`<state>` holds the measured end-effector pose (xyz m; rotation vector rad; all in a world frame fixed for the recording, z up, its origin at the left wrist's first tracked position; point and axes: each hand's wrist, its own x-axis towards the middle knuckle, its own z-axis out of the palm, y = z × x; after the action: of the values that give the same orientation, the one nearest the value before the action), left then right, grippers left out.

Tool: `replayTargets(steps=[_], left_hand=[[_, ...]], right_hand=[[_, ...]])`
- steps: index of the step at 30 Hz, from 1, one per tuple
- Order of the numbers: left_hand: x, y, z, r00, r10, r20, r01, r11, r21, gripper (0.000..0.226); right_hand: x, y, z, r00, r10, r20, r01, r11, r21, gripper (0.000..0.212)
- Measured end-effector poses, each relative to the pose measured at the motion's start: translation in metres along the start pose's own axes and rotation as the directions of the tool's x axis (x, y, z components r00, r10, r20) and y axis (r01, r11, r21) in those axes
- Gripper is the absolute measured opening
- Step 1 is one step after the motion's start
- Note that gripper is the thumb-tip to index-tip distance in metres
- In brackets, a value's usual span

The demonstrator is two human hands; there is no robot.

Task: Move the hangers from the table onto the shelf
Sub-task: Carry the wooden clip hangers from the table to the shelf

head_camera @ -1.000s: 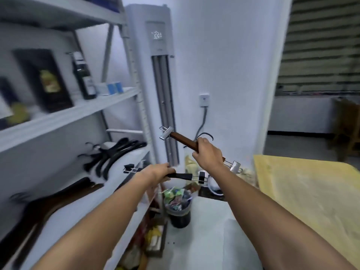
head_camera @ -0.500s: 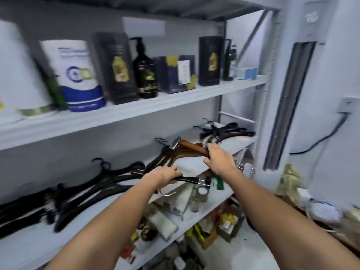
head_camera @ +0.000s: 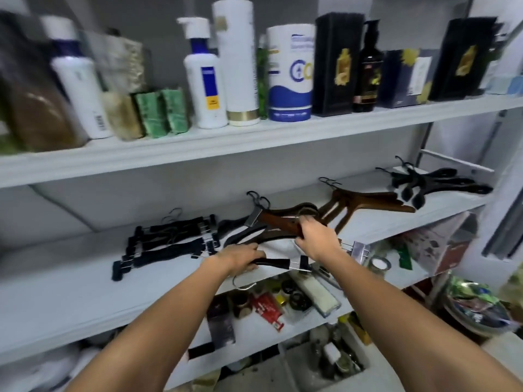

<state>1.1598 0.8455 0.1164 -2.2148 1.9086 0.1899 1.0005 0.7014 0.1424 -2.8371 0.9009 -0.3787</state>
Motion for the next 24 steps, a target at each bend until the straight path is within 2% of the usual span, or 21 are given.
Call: replayTargets(steps=[10, 16, 20, 24], left_hand=[[-0.099, -0.078, 0.051, 0.972, -0.234, -0.001, 0.232, 0.963, -0.135, 0.035], [-0.125, -0.117, 0.060, 0.929, -0.369, -0.037, 0.344, 0.894, -0.287, 0.023], [-0.122, -0.141, 0.051, 0.899, -0.437, -0.004, 0.415, 0.857, -0.305, 0.027], [-0.111, -0.162, 0.043, 0.877, -0.479, 0.037, 0.462, 0.818, -0.342, 0.034]], right_hand=[[0.036, -0.119, 0.048, 0.982, -0.154, 0.108, 0.149, 0.988, 0.050, 0.040], [0.062, -0.163, 0.069, 0.954, -0.222, 0.203, 0.150, 0.935, 0.320, 0.033], [0.081, -0.186, 0.076, 0.905, -0.319, 0.282, 0.158, 0.867, 0.473, 0.047], [0.104, -0.199, 0.084, 0.861, -0.354, 0.366, 0.128, 0.846, 0.517, 0.075]])
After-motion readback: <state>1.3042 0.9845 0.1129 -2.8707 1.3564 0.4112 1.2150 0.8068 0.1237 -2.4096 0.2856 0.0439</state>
